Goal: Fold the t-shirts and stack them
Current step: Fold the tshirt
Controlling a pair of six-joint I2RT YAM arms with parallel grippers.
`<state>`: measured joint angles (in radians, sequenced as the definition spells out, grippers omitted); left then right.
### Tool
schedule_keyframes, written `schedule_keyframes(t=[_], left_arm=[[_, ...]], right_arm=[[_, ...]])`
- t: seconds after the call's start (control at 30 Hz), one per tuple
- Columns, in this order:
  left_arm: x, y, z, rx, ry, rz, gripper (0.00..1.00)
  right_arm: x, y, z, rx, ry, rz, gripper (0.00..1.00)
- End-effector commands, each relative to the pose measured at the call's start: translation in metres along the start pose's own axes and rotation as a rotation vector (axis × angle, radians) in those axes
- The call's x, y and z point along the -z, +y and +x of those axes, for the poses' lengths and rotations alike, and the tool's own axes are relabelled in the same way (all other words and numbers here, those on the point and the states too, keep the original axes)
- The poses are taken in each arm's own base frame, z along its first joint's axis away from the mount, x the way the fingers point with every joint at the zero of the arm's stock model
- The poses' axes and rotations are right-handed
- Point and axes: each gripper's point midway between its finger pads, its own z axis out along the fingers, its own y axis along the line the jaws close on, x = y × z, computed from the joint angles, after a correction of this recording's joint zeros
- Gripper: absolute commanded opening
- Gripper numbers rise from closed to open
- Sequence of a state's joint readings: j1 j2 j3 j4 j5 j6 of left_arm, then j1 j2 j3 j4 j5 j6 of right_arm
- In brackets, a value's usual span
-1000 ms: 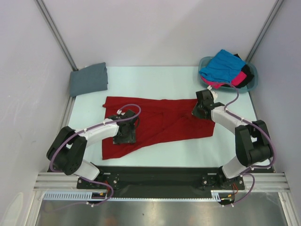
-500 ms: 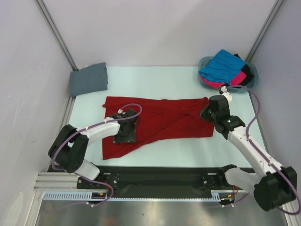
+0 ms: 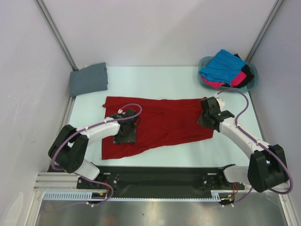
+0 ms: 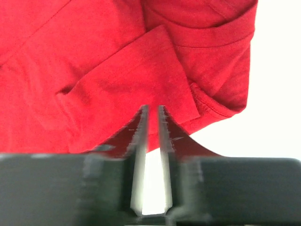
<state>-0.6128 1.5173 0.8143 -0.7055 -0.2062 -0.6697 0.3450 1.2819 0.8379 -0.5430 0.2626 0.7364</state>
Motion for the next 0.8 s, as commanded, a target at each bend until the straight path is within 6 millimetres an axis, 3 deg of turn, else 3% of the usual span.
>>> schedule_keyframes(t=[0.0,0.07,0.13,0.27,0.4,0.53,0.63,0.77], left_arm=[[-0.021,-0.005,0.006,0.016,0.008,0.007,0.72],[-0.020,-0.006,0.004,0.017,0.004,0.008,0.72],[-0.019,-0.009,0.001,0.016,0.000,0.019,0.72],[-0.019,-0.012,-0.002,0.012,-0.002,0.023,0.72],[-0.017,-0.011,-0.004,0.011,-0.007,0.021,0.72],[-0.015,-0.009,-0.003,0.018,-0.013,0.016,0.72],[-0.013,-0.009,-0.006,0.017,-0.020,0.015,0.72],[-0.011,-0.011,-0.012,0.003,-0.031,0.016,0.72]], right_arm=[[0.018,0.019,-0.018,0.026,-0.074,-0.084,0.22],[0.025,0.037,-0.024,0.056,-0.087,-0.176,0.40],[0.027,0.045,-0.027,0.094,-0.081,-0.202,0.49],[0.002,0.050,-0.013,0.182,0.013,-0.181,0.55],[-0.022,0.044,-0.003,0.207,0.080,-0.100,0.51],[-0.031,0.029,0.001,0.194,0.105,0.005,0.44],[-0.023,0.013,0.005,0.150,0.104,0.066,0.37],[-0.001,-0.002,0.018,0.101,0.088,0.093,0.36]])
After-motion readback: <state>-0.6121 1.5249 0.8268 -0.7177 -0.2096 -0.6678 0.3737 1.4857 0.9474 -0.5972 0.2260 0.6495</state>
